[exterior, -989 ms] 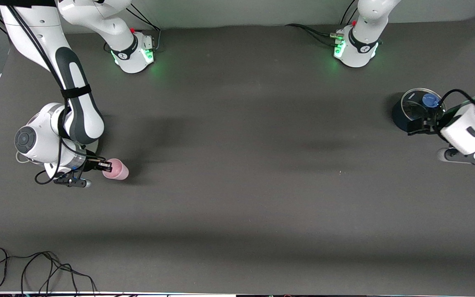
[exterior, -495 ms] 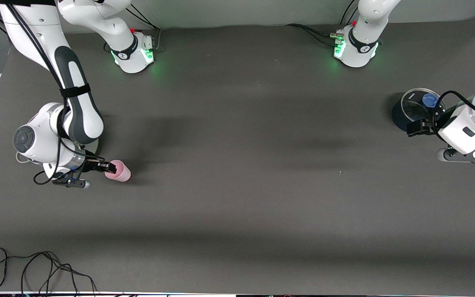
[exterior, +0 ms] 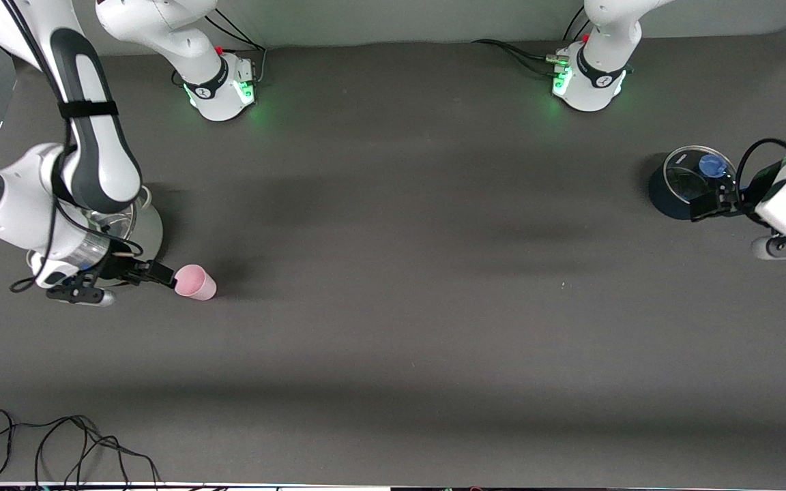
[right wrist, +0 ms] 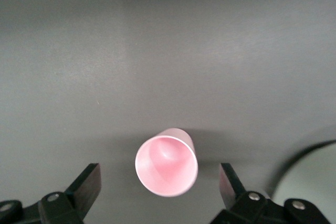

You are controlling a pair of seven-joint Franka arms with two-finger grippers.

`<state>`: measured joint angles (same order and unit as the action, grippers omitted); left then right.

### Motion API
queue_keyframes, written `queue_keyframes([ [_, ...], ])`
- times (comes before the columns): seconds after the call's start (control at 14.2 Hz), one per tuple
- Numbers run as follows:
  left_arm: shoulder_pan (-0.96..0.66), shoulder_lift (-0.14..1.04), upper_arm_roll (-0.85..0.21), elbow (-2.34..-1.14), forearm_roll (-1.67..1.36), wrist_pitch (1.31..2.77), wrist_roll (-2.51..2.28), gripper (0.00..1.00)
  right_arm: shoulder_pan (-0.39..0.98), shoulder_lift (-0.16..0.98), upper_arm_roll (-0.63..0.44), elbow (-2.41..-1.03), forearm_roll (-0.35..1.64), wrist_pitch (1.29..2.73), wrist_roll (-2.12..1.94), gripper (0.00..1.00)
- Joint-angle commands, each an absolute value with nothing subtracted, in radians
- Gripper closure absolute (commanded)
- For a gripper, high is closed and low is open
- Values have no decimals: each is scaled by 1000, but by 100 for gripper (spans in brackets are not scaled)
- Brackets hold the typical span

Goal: Transfer pink cup from left to right arm

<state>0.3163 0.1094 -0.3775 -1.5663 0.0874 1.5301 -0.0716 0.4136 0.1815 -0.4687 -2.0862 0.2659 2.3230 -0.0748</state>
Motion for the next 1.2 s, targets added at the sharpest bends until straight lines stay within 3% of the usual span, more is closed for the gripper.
queue_keyframes([
  [0.0,82,69,-153,-1605,71,1549,-57,0,423,94,-471,-2062,117,2214,35,0],
  [0.07,33,68,-102,-1603,69,1558,-57,0,423,74,-472,-2043,95,2160,50,0],
  [0.28,20,66,-101,-1594,66,1559,-40,0,423,6,-472,-1942,31,1957,89,0],
  [0.64,20,66,-97,-1583,26,1549,-20,0,420,-15,-472,-1705,-23,1593,176,0],
  [1.13,-28,66,-26,-1582,23,1554,-20,0,420,-29,-472,-1687,-25,1545,175,0],
])
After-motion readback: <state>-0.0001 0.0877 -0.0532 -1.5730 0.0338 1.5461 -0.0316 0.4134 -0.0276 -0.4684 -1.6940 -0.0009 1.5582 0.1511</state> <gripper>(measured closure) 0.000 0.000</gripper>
